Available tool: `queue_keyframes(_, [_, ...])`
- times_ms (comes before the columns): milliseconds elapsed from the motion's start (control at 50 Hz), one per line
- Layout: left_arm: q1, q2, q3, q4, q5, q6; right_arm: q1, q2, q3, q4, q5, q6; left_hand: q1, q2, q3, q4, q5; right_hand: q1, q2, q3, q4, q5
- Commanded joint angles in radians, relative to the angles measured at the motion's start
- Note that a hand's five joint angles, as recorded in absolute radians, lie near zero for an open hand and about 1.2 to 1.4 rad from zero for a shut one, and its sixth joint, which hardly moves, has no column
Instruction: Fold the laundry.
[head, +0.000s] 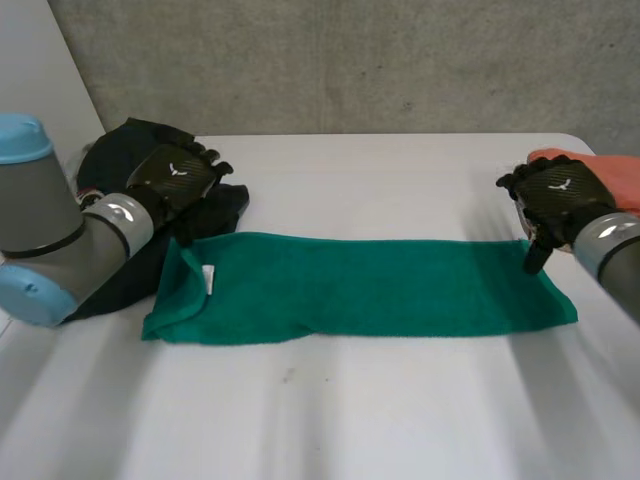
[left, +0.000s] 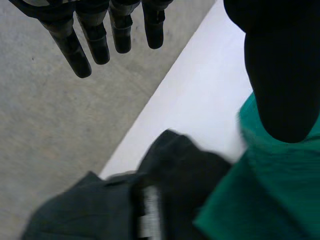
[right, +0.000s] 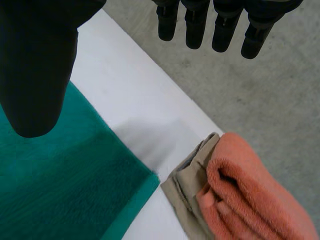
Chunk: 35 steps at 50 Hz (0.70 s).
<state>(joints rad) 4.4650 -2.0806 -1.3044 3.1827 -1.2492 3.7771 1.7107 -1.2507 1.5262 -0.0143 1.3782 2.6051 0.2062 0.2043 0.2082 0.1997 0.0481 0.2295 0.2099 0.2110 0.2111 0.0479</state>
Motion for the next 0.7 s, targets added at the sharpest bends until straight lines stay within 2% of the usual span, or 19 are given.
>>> queue_keyframes(20, [-0.006,0.145,-0.165,-0.037,0.053,-0.218,-0.101,0.004,-0.021,0.243,-0.114,0.024,-0.032,-0.030,-0.034,-0.025,-0.048,0.106,0.126,0.125,0.125,0.113])
queue_keyframes(100, [-0.016,0.194,-0.255,-0.012,0.085,-0.264,-0.126,0.017,0.041,0.218,-0.145,0.021,-0.032,-0.030,-0.034,-0.025,-0.048,0.162,0.182,0.181,0.181,0.169])
queue_keyframes(160, [-0.026,0.211,-0.309,0.023,0.102,-0.267,-0.144,0.033,0.109,0.108,-0.145,0.013,-0.032,-0.030,-0.034,-0.025,-0.048,0.215,0.235,0.233,0.233,0.222])
queue_keyframes(340, [-0.032,0.195,-0.388,0.103,0.105,-0.266,-0.158,0.115,0.230,-0.176,-0.079,-0.059,-0.032,-0.030,-0.034,-0.025,-0.048,0.294,0.314,0.313,0.313,0.301])
queue_keyframes(400, [-0.029,0.186,-0.386,0.103,0.105,-0.266,-0.155,0.149,0.229,-0.200,-0.067,-0.068,-0.032,-0.030,-0.034,-0.025,-0.048,0.294,0.314,0.313,0.313,0.302])
queue_keyframes(440, [-0.027,0.186,-0.386,0.103,0.105,-0.266,-0.157,0.177,0.221,-0.207,-0.061,-0.076,-0.032,-0.030,-0.034,-0.025,-0.048,0.452,0.472,0.470,0.470,0.459])
queue_keyframes(460, [-0.026,0.188,-0.389,0.100,0.105,-0.266,-0.158,0.183,0.219,-0.211,-0.059,-0.077,-0.032,-0.030,-0.034,-0.025,-0.048,0.700,0.720,0.718,0.718,0.707])
queue_keyframes(480, [-0.024,0.189,-0.389,0.100,0.103,-0.266,-0.161,0.186,0.216,-0.217,-0.056,-0.077,-0.032,-0.030,-0.034,-0.025,-0.048,1.098,1.117,1.116,1.116,1.105])
queue_keyframes(500, [-0.023,0.191,-0.391,0.100,0.103,-0.266,-0.180,0.182,0.215,-0.243,-0.039,-0.076,-0.032,-0.030,-0.034,-0.025,-0.048,1.166,1.186,1.185,1.184,1.173])
queue_keyframes(580, [-0.015,0.217,-0.398,0.097,0.102,-0.270,-0.232,0.108,0.235,-0.276,0.062,-0.088,-0.032,-0.030,-0.034,-0.025,-0.048,1.167,1.186,1.185,1.185,1.174])
queue_keyframes(700, [0.011,0.277,-0.426,0.095,0.105,-0.276,-0.377,0.065,0.216,-0.271,0.068,-0.215,-0.032,-0.030,-0.034,-0.025,-0.048,1.167,1.186,1.185,1.185,1.174])
